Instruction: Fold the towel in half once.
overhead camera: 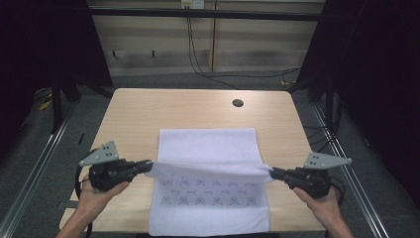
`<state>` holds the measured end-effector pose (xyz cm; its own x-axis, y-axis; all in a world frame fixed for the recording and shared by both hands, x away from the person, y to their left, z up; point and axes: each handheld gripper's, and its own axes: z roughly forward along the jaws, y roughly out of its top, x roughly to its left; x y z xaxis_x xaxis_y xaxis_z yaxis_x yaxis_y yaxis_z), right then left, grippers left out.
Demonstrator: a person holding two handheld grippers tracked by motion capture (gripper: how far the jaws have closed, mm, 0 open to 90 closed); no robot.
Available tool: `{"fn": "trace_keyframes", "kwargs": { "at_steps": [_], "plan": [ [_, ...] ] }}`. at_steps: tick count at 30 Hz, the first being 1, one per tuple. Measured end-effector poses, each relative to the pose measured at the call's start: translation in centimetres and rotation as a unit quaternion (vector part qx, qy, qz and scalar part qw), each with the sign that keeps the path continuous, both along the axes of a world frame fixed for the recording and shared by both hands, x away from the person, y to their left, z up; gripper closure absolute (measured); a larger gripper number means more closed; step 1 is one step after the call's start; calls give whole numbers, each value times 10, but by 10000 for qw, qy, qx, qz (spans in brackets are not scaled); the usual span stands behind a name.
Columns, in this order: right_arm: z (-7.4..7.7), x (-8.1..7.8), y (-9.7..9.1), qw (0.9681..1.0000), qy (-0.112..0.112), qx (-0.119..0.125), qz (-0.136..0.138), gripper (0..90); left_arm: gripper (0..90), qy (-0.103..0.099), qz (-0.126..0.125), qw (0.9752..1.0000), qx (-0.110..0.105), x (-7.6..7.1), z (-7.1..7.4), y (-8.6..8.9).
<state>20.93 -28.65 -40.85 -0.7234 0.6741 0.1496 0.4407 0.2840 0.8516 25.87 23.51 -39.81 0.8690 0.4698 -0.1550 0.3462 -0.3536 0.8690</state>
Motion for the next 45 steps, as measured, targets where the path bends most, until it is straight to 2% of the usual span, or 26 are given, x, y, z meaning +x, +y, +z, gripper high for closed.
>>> {"fn": "trace_keyframes", "kwargs": {
  "at_steps": [2,3,4,5,7,10,11,12,13,14,15,18,20,22,23,26,27,28,29,31,33,35,37,38,39,45],
  "plan": [
    [-10,-3,0,9998,146,-99,2,871,860,114,-75,9999,-12,-3,-6,0],
    [-29,-8,1,9988,464,-177,-20,871,859,304,-175,9994,27,-12,-28,-2],
    [-36,-10,2,9981,559,-256,31,871,859,462,-218,9986,105,-15,-38,-4],
    [-41,-12,3,9975,613,-350,64,870,859,462,-218,9986,105,-15,-38,-4],
    [-46,-17,2,9969,675,-381,128,867,856,764,-303,9962,275,-25,-61,-4],
    [-48,-24,0,9963,686,-446,254,857,846,908,-320,9946,387,-31,-70,-2],
    [-51,-30,-1,9942,809,-541,450,848,809,988,-628,9918,515,-36,-74,-1],
    [-54,-33,-1,9932,861,-573,540,840,785,988,-628,9918,515,-36,-74,-1],
    [-56,-36,-1,9916,940,-597,656,827,773,999,-930,9871,835,-44,-78,-4],
    [-56,-36,-1,9916,940,-597,656,827,765,999,-930,9871,835,-44,-78,-4],
    [-61,-44,1,9881,1065,-647,897,782,762,956,-1118,9840,1007,-51,-78,-7],
    [-60,-48,1,9872,1019,-717,990,733,717,1075,-1190,9828,910,-51,-75,-8],
    [-55,-51,-2,9877,1013,-461,1102,722,703,1074,-1331,9812,889,-53,-71,-8],
    [-52,-53,-4,9880,1002,-400,1102,695,648,1039,-1292,9834,735,-54,-68,-6],
    [-50,-54,-6,9897,926,-370,1029,693,639,984,-1078,9875,588,-48,-66,-3],
    [-50,-49,-8,9929,820,-266,814,688,656,984,-868,9905,409,-37,-67,-1],
    [-51,-40,-8,9956,715,-214,569,653,659,1054,-531,9927,229,-16,-69,-1],
    [-51,-40,-8,9956,715,-214,569,653,670,1054,-531,9927,229,-16,-69,-1],
    [-53,-27,-7,9972,650,-244,288,617,703,1069,-432,9929,283,-8,-71,-1],
    [-53,-20,-6,9974,640,-255,212,616,711,1138,-105,9922,502,16,-76,-3],
    [-52,8,-3,9977,674,-101,-10,584,690,1238,140,9913,436,44,-82,-4],
    [-53,18,-2,9977,664,-112,-90,579,678,1202,210,9913,496,52,-83,-5],
    [-57,48,4,9969,690,-253,-282,569,654,1302,483,9896,369,75,-86,-6],
    [-57,48,4,9969,690,-253,-282,569,649,1302,483,9896,369,75,-86,-6],
    [-62,67,10,9956,758,-381,-395,553,646,1206,659,9894,465,83,-86,-11],
    [-76,108,34,9923,882,-733,-467,544,638,1016,728,9899,663,104,-93,-30]
  ]
}}
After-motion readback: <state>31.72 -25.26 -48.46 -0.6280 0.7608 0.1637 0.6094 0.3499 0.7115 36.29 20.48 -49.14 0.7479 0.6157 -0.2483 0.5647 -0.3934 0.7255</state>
